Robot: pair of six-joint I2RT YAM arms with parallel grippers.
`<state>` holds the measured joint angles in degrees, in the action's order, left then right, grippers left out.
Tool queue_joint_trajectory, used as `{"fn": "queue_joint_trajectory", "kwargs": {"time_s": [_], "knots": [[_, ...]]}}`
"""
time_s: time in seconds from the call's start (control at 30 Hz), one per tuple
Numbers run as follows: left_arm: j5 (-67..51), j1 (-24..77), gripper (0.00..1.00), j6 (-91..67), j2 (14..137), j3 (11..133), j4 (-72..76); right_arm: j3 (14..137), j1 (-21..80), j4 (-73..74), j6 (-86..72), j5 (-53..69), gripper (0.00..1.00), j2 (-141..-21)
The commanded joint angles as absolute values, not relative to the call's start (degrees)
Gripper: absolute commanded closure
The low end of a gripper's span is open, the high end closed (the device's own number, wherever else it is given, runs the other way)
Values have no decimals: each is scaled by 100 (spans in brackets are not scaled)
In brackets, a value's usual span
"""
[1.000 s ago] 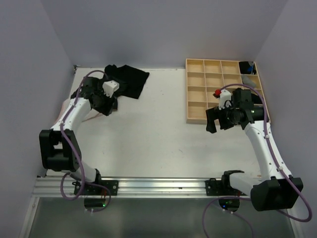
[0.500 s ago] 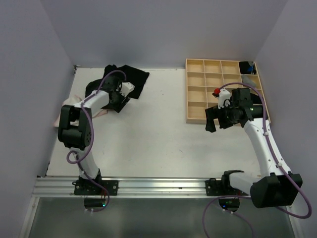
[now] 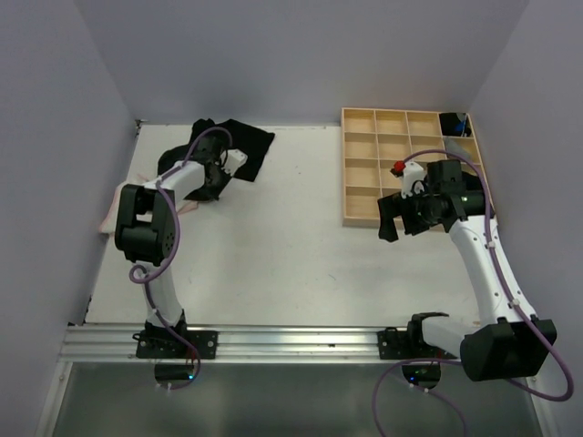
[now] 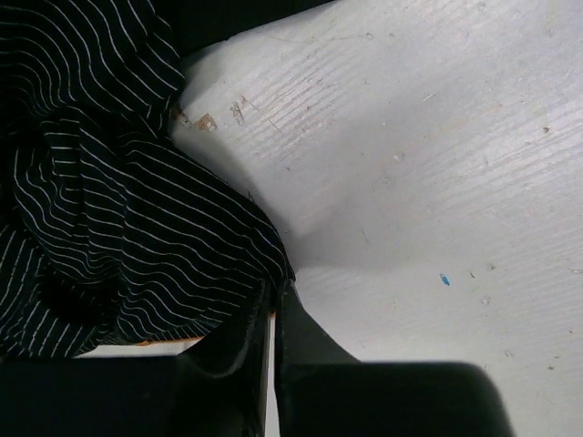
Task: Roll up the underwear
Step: Move the underwear to the center of the board
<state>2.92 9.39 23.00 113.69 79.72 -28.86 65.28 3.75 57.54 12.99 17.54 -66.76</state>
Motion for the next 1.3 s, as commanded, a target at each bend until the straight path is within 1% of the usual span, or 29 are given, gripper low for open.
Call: {"fn": "queue_joint_trajectory", "kwargs": {"time_s": [0.0, 0.07, 0.13, 0.3, 0.4, 0.53, 0.57, 0.6, 0.63, 0.67, 0.7, 0.77, 0.8, 0.83, 0.9, 0.97, 1.07, 1.1, 1.2, 1.27], "knots": [[194, 923, 100, 2092, 11190, 8323, -3155, 6907, 387, 5915, 1415, 1810, 2, -6645], [-104, 923, 100, 2083, 10979, 8376, -3401, 6987, 387, 5959, 1441, 1837, 1, -6636], [-490, 993, 100, 2118, 10478, 8324, -3576, 7127, 387, 6011, 1485, 1959, 2, -6592], [-1518, 1677, 100, 2206, 9258, 8157, -3999, 7277, 387, 6064, 1705, 2434, 2, -6513], [-2081, 2222, 100, 2040, 8922, 8174, -4157, 7365, 387, 6082, 1723, 2724, 1, -6609], [-2688, 2908, 100, 1811, 8964, 8200, -3982, 7453, 387, 6047, 1688, 3049, 2, -6846], [-2924, 3057, 98, 1697, 9130, 8261, -3938, 7444, 395, 6003, 1679, 3198, 3, -6873], [-2970, 3093, 89, 1661, 9228, 8314, -3920, 7444, 396, 5977, 1679, 3278, 3, -6908], [-2962, 3111, 66, 1626, 9307, 8358, -3929, 7436, 413, 5950, 1687, 3348, 4, -6943], [-2927, 3103, 57, 1643, 9351, 8402, -3937, 7427, 422, 5872, 1670, 3418, 5, -7022], [-2701, 3094, 46, 1644, 9282, 8368, -3842, 7427, 448, 5836, 1653, 3436, 7, -7066], [-2488, 3007, 36, 1617, 9019, 8053, -3622, 7462, 501, 5766, 1591, 3489, 13, -7250], [-2426, 2928, 28, 1600, 8687, 7912, -3508, 7471, 527, 5757, 1573, 3515, 15, -7312], [-2408, 2848, 25, 1608, 8527, 7762, -3350, 7497, 606, 5739, 1547, 3524, 21, -7400], [-2304, 2620, 24, 1862, 8211, 7323, -3366, 7480, 729, 5582, 1415, 3490, 29, -7610], [-2119, 2558, 25, 1942, 8121, 6893, -3392, 7497, 1053, 5380, 1223, 3323, 32, -7742], [-1952, 2461, 27, 1583, 8156, 6427, -3191, 7549, 1554, 5099, 924, 2919, 35, -8050], [-1873, 2444, 28, 1460, 8226, 6303, -2973, 7593, 1677, 5089, 897, 2840, 39, -8242], [-2196, 2364, 30, 1266, 8463, 6012, -2892, 7725, 2152, 5325, 1045, 2383, 46, -8551], [-2320, 2347, 30, 1257, 8482, 5759, -2804, 7595, 2407, 5449, 1194, 1979, 46, -8595]]}}
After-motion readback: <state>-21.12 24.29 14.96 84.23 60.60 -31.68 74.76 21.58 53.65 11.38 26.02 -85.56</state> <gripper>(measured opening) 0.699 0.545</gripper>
